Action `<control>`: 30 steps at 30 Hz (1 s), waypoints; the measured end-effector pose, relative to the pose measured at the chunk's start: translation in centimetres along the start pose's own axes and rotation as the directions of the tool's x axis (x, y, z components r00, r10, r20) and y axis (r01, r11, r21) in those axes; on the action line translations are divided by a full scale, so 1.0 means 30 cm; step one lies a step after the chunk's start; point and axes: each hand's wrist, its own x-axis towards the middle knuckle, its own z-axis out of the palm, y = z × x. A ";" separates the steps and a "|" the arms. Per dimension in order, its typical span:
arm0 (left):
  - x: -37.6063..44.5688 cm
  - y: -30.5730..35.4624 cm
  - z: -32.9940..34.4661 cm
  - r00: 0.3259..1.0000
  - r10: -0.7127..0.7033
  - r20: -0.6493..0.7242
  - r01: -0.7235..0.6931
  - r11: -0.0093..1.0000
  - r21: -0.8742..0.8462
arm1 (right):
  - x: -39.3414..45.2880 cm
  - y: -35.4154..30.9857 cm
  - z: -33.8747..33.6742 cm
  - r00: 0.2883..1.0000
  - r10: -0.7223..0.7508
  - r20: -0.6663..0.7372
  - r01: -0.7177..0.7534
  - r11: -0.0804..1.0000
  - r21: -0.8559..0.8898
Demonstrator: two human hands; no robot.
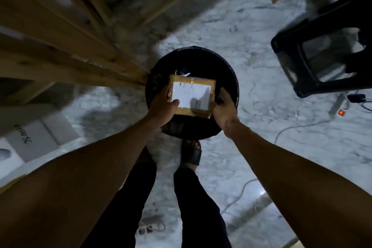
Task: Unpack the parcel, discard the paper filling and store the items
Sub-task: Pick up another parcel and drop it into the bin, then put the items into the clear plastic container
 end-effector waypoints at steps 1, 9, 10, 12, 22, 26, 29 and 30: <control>-0.020 0.022 -0.016 1.000 0.010 -0.010 -0.010 1.000 0.015 | -0.018 -0.019 -0.005 1.000 -0.019 0.010 0.019 1.000 -0.019; -0.376 0.230 -0.245 0.986 0.162 -0.028 -0.159 0.985 0.071 | -0.386 -0.265 -0.103 0.985 -0.164 0.052 0.166 0.985 -0.036; -0.432 0.259 -0.286 0.982 0.189 -0.022 -0.187 0.979 0.083 | -0.445 -0.305 -0.121 0.981 -0.186 0.057 0.189 0.980 -0.058; -0.547 0.321 -0.367 0.969 0.248 -0.007 -0.246 0.963 0.113 | -0.561 -0.391 -0.156 0.972 -0.226 0.066 0.233 0.966 -0.109; -1.052 0.477 -0.700 0.849 0.528 0.005 -0.525 0.843 0.112 | -1.051 -0.713 -0.205 0.852 -0.509 0.121 0.522 0.809 -0.270; -1.118 0.475 -0.868 0.796 0.580 -0.172 -0.571 0.814 0.104 | -1.147 -0.845 -0.130 0.776 -0.620 0.115 0.624 0.728 -0.283; -1.092 0.433 -1.026 0.759 0.532 -0.376 -0.541 0.836 0.092 | -1.186 -0.966 -0.046 0.706 -0.698 0.121 0.695 0.649 -0.311; -1.076 0.412 -1.068 0.741 0.508 -0.440 -0.518 0.849 0.109 | -1.191 -0.997 -0.025 0.694 -0.708 0.130 0.705 0.632 -0.322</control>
